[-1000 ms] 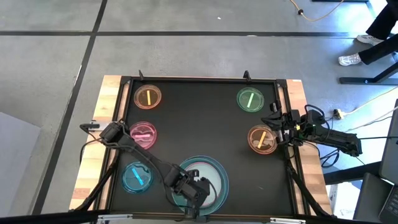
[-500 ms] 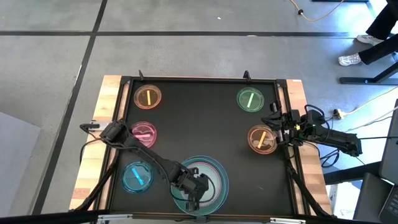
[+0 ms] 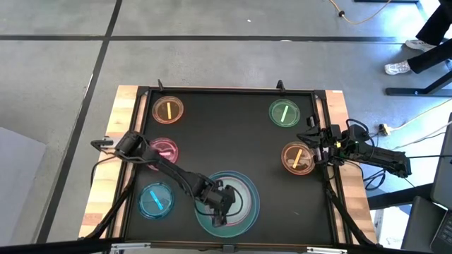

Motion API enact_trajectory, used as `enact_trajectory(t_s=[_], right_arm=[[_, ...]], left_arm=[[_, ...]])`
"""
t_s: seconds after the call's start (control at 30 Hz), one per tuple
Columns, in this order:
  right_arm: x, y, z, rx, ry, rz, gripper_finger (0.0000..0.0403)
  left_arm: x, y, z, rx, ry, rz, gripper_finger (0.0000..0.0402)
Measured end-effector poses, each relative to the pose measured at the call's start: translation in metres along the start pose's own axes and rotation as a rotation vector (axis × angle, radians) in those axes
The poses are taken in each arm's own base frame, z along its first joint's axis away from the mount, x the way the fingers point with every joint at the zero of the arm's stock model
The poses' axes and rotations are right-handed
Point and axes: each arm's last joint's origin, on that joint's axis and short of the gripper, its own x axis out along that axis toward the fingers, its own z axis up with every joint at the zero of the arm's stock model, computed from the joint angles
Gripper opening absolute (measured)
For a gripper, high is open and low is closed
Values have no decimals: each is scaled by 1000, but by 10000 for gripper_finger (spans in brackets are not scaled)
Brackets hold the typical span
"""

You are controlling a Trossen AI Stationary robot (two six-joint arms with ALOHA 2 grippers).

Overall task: Stack plastic plates
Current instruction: Move the stacked plates to the center of the table

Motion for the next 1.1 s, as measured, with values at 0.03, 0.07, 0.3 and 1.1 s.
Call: enact_trajectory(t_s=[0.03,0.07,0.3,1.1], right_arm=[[0,0,0,0,0,0,5],[0,0,0,0,0,0,5],[0,0,0,0,0,0,5],[0,0,-1,1,11,-1,5]], left_arm=[[1,3,0,11,0,7,128],[1,6,1,17,-1,14,128],[2,33,19,51,-49,104,128],[-9,103,72,73,-162,376,128]])
